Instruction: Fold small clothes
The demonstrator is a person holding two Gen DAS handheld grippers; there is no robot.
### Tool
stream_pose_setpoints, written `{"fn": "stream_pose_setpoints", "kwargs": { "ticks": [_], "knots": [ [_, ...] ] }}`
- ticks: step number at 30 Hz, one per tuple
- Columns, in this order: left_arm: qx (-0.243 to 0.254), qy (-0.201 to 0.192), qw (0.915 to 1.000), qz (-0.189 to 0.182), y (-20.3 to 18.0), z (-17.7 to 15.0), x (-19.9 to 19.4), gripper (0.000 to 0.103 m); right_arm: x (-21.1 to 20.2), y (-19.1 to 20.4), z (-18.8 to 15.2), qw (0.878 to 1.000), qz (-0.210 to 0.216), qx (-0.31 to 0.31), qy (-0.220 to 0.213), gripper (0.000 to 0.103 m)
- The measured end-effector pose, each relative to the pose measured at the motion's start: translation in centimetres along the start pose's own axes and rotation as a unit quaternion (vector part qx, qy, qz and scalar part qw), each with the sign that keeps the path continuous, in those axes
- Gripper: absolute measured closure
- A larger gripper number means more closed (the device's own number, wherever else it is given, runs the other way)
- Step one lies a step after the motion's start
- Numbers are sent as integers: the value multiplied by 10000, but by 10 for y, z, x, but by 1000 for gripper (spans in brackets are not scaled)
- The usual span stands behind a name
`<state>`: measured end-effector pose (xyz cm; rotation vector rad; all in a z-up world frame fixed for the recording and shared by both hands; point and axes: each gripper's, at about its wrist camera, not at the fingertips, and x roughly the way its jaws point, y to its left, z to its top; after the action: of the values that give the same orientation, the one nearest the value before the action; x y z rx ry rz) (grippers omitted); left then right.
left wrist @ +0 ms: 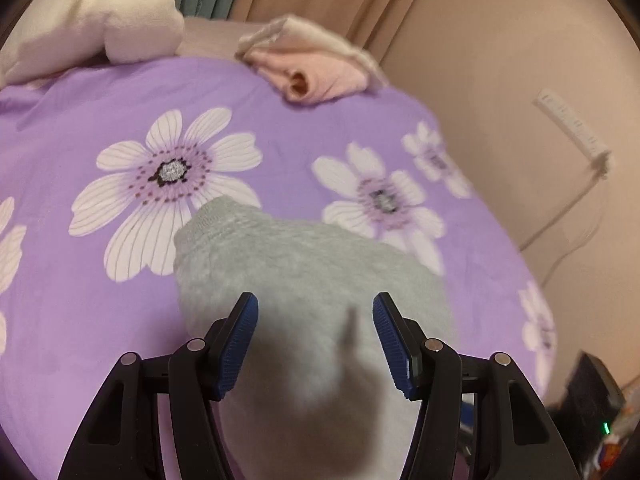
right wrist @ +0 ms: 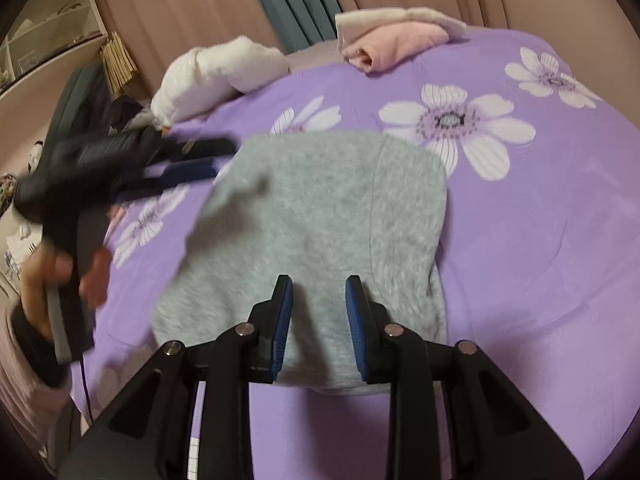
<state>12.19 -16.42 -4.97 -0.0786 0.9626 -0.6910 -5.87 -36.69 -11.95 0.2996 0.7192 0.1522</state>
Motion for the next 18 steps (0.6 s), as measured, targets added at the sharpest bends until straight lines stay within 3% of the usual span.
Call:
{"fn": "stream_pose_setpoints", "kwargs": {
  "ticks": [3, 4, 7, 14, 18],
  "knots": [
    [99, 497, 9981, 351, 8, -7, 35, 45, 4, 0, -7, 10000, -30, -51, 25, 78],
    [197, 503, 9977, 417, 8, -10, 39, 45, 5, 0, -8, 10000, -41, -71, 40, 78],
    [411, 404, 9971, 494, 5, -14, 36, 45, 7, 0, -7, 9999, -34, -67, 107, 77],
    [187, 156, 9991, 343, 3, -23, 2, 45, 4, -3, -9, 9998, 16, 180, 69, 77],
    [624, -211, 9976, 216, -18, -49, -35, 45, 0, -4, -13, 9994, 100, 342, 12, 72]
  ]
}}
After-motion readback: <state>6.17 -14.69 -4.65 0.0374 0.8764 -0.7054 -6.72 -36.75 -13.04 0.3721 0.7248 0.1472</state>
